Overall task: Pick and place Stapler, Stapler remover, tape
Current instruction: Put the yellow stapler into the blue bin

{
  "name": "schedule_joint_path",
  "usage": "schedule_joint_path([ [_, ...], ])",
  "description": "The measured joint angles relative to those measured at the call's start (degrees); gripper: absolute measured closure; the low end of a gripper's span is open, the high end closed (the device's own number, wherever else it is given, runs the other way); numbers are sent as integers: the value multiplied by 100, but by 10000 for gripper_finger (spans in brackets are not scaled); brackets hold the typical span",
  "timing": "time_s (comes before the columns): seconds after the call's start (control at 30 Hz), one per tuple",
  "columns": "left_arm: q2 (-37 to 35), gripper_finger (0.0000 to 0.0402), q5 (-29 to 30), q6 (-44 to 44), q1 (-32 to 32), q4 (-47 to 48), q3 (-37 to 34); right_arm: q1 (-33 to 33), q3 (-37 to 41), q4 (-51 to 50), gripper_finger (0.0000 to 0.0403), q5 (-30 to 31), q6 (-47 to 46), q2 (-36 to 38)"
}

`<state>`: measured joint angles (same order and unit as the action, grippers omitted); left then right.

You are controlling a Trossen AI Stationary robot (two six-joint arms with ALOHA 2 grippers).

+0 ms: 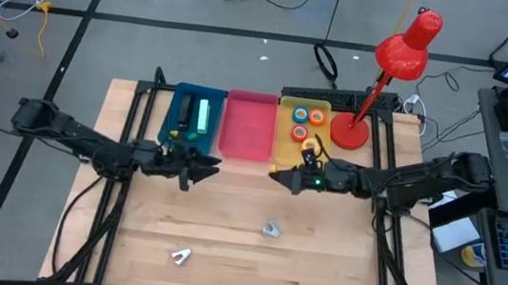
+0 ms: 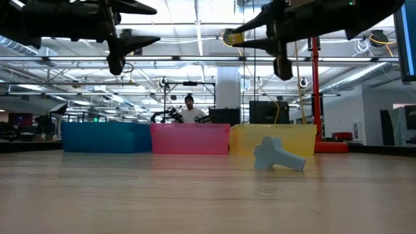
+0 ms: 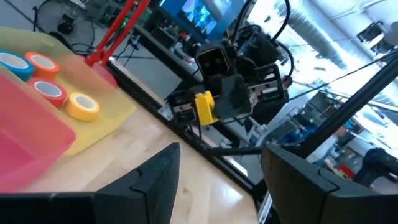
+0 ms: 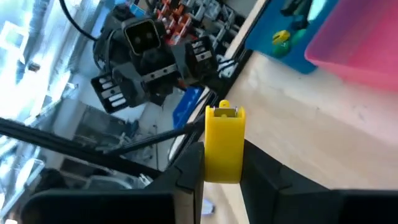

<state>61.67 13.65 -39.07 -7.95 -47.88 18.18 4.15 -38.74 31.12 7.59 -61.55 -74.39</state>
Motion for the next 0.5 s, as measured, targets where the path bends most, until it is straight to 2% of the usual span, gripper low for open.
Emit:
schedule_joint_path([
  [0.17,487,178,0,-50,2,-34,356,-224,-500,31,337,-289,587,-348],
  [0.37,778,178,-37,50,171,100,891,-396,-1124,-168,337,-1281,970,-908],
  [0.5,772,179,-540,404,433,632,1222,-463,-1321,-450,337,-1560,994,-1158],
])
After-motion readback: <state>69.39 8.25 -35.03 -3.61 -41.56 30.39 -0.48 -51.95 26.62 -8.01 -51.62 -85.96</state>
